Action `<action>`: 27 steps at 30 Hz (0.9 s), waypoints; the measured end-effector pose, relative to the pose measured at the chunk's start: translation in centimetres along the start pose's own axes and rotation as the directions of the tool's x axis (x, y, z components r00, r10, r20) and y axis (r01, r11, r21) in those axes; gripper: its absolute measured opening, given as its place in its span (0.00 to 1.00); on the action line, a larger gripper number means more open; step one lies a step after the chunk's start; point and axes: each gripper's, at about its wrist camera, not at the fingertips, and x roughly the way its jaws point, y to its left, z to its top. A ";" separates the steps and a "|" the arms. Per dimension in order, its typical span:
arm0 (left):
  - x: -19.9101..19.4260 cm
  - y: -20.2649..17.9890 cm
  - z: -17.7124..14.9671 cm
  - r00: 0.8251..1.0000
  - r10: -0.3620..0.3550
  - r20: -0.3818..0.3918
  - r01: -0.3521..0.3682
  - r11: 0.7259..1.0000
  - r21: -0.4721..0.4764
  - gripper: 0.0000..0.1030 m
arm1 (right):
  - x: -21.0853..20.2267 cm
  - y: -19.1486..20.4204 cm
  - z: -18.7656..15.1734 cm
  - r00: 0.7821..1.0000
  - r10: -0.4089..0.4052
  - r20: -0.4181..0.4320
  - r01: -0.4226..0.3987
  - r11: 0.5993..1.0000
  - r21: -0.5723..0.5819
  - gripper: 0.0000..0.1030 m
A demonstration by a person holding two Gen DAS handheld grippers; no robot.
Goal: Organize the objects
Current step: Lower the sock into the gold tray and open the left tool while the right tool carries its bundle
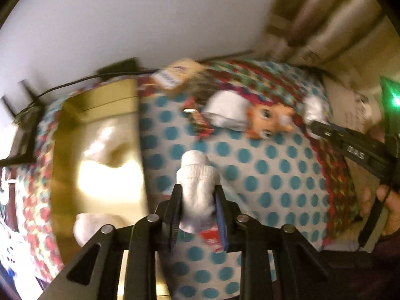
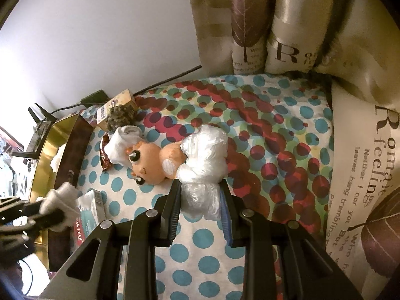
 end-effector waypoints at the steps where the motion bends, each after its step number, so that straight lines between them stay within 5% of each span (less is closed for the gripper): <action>1: -0.3 1.0 -0.3 1.000 0.019 0.001 -0.019 1.000 -0.023 0.24 | -0.1 0.1 0.1 1.000 0.002 0.001 -0.002 1.000 -0.003 0.26; 15: 0.8 9.9 -3.0 0.994 0.101 -0.030 -0.105 0.962 -0.251 0.24 | -1.6 2.4 0.2 1.000 0.004 0.025 -0.003 0.999 -0.051 0.26; 27: 1.7 11.9 -3.6 0.998 0.059 -0.029 -0.065 0.943 -0.327 0.29 | -2.9 4.5 -0.5 0.999 0.008 0.035 -0.005 0.997 -0.078 0.26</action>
